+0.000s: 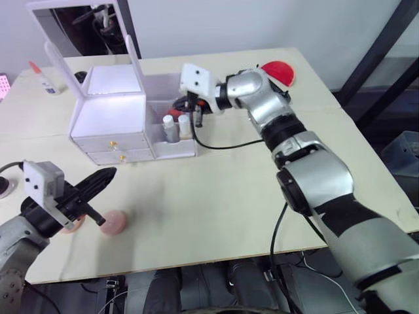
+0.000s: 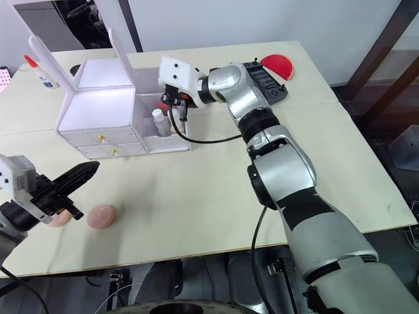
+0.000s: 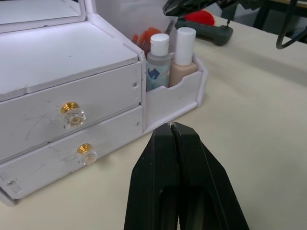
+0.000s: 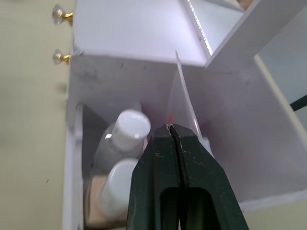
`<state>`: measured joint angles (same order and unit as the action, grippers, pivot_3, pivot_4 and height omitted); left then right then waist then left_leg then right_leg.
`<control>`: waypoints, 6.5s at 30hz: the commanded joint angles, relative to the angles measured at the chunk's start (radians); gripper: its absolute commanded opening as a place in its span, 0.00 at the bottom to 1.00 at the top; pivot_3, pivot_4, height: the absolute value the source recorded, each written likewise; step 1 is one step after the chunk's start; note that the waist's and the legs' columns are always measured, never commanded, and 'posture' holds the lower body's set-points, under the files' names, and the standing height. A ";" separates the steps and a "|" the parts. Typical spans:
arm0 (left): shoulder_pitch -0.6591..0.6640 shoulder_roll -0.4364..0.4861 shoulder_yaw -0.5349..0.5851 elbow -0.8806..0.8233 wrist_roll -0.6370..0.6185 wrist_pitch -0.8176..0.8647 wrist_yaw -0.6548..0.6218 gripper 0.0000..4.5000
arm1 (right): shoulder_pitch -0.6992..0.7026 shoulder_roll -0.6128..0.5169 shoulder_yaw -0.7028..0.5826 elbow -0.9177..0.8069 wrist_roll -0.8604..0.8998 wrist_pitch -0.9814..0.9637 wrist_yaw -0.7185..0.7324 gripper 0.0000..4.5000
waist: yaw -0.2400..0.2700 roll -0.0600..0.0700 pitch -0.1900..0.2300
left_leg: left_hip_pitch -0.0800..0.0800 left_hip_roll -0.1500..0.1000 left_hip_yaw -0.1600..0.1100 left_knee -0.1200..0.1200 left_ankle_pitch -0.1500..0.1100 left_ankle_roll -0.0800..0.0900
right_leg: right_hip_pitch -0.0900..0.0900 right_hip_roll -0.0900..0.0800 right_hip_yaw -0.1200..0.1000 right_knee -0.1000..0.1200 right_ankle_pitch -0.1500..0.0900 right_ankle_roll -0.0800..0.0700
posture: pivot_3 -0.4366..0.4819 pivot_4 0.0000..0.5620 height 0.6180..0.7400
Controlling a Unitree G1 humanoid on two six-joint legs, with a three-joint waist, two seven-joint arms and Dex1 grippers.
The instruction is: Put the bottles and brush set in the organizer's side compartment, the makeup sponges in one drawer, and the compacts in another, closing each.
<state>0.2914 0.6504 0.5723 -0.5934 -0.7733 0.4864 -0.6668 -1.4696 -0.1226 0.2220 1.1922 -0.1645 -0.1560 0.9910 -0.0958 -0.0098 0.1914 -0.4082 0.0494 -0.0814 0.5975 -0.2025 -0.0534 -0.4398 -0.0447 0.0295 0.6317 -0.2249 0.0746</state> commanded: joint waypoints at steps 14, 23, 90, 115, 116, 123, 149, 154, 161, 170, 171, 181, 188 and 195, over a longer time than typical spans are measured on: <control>-0.013 -0.008 0.020 -0.014 0.014 -0.043 0.014 0.00 | -0.093 0.036 -0.033 0.103 -0.079 -0.086 -0.359 0.01 | 0.000 0.000 0.000 | 0.000 0.000 0.000 0.000 0.000 0.000 | 0.000 0.000 0.000 0.000 0.000 0.000 | 0.48 0.27 1.00; -0.011 0.031 0.057 0.045 0.012 -0.029 -0.019 0.13 | 0.018 -0.125 -0.234 -0.006 0.156 -0.012 0.030 0.13 | 0.024 -0.001 0.000 | 0.000 0.000 0.000 0.001 0.000 0.000 | 0.002 0.000 0.000 -0.001 0.000 0.000 | 0.48 0.27 1.00; -0.293 -0.340 -0.291 0.059 0.376 0.062 0.620 1.00 | 0.576 -0.434 -0.085 -1.198 0.556 0.754 0.073 0.99 | 0.081 0.000 0.004 | 0.014 -0.053 -0.055 -0.002 0.002 -0.002 | 0.034 -0.041 -0.029 0.013 -0.032 0.014 | 0.48 0.27 1.00; -0.465 -0.485 -0.442 0.214 0.537 -0.054 0.645 0.23 | 0.565 -0.366 -0.075 -1.171 0.484 0.730 -0.043 1.00 | 0.082 -0.001 0.005 | 0.013 -0.053 -0.054 -0.002 0.002 -0.002 | 0.033 -0.041 -0.029 0.012 -0.031 0.016 | 0.48 0.27 1.00; -0.469 -0.487 -0.443 0.220 0.541 -0.057 0.645 0.13 | 0.566 -0.365 -0.075 -1.171 0.483 0.730 -0.044 1.00 | 0.082 -0.001 0.005 | 0.013 -0.053 -0.054 -0.002 0.002 -0.002 | 0.033 -0.041 -0.029 0.012 -0.031 0.016 | 0.48 0.27 1.00; -0.442 -0.496 -0.456 0.191 0.557 -0.074 0.626 0.01 | 0.560 -0.365 -0.073 -1.164 0.474 0.729 -0.045 1.00 | 0.081 -0.001 0.005 | 0.011 -0.053 -0.054 -0.002 0.002 -0.002 | 0.032 -0.041 -0.029 0.010 -0.031 0.017 | 0.48 0.27 1.00; -0.436 -0.504 -0.441 0.173 0.565 -0.090 0.602 0.42 | 0.534 -0.340 -0.069 -1.162 0.459 0.740 -0.057 1.00 | 0.081 -0.001 0.005 | 0.001 -0.054 -0.055 -0.002 0.002 -0.002 | 0.028 -0.041 -0.029 0.000 -0.026 0.024 | 0.48 0.27 1.00; -0.425 -0.507 -0.445 0.166 0.563 -0.092 0.596 0.06 | 0.530 -0.338 -0.066 -1.154 0.456 0.737 -0.058 1.00 | 0.081 -0.001 0.005 | 0.001 -0.054 -0.054 -0.002 0.002 -0.002 | 0.028 -0.041 -0.029 0.000 -0.026 0.024 | 0.48 0.27 1.00; -0.347 -0.493 -0.447 0.030 0.538 -0.043 0.583 0.06 | 0.536 -0.330 -0.050 -1.136 0.446 0.717 -0.046 1.00 | 0.077 -0.001 0.005 | 0.001 -0.054 -0.054 -0.002 0.002 -0.002 | 0.028 -0.041 -0.029 0.000 -0.025 0.023 | 0.48 0.27 1.00; -0.117 -0.493 -0.398 -0.231 0.457 0.084 0.587 0.06 | 0.518 -0.307 -0.035 -1.071 0.436 0.665 -0.017 1.00 | 0.078 0.000 0.005 | 0.001 -0.054 -0.054 -0.002 0.002 -0.003 | 0.028 -0.042 -0.028 -0.001 -0.027 0.021 | 0.48 0.27 1.00; -0.096 -0.492 -0.390 -0.249 0.453 0.088 0.589 0.06 | 0.516 -0.307 -0.033 -1.060 0.432 0.657 -0.014 1.00 | 0.078 0.000 0.005 | 0.001 -0.054 -0.054 -0.002 0.002 -0.003 | 0.028 -0.042 -0.029 -0.001 -0.027 0.021 | 0.48 0.27 1.00; 0.019 -0.492 -0.375 -0.353 0.440 0.106 0.599 0.06 | 0.490 -0.270 -0.027 -0.991 0.425 0.617 0.024 1.00 | 0.075 0.000 0.005 | 0.001 -0.053 -0.053 -0.002 0.002 -0.003 | 0.027 -0.042 -0.029 -0.001 -0.026 0.019 | 0.48 0.27 1.00; 0.033 -0.474 -0.346 -0.369 0.414 0.120 0.590 0.06 | 0.463 -0.260 -0.037 -0.949 0.426 0.594 0.045 1.00 | 0.075 0.000 0.005 | 0.001 -0.053 -0.053 -0.002 0.002 -0.003 | 0.027 -0.042 -0.028 -0.001 -0.026 0.019 | 0.48 0.27 1.00; 0.049 -0.479 -0.320 -0.390 0.347 0.133 0.588 0.39 | 0.442 -0.285 -0.078 -0.959 0.496 0.629 0.138 1.00 | 0.076 0.000 0.005 | 0.000 -0.053 -0.053 -0.002 0.002 -0.003 | 0.027 -0.042 -0.028 -0.001 -0.026 0.019 | 0.48 0.27 1.00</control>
<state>0.3323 0.1716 0.2253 -0.9226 -0.4046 0.6275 -0.0803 -0.9893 -0.3929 0.1834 0.2624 0.2978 0.4710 1.1009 -0.0195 -0.0100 0.1964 -0.4078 -0.0040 -0.1343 0.5956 -0.2005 -0.0559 -0.4130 -0.0866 0.0011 0.6306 -0.2512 0.0941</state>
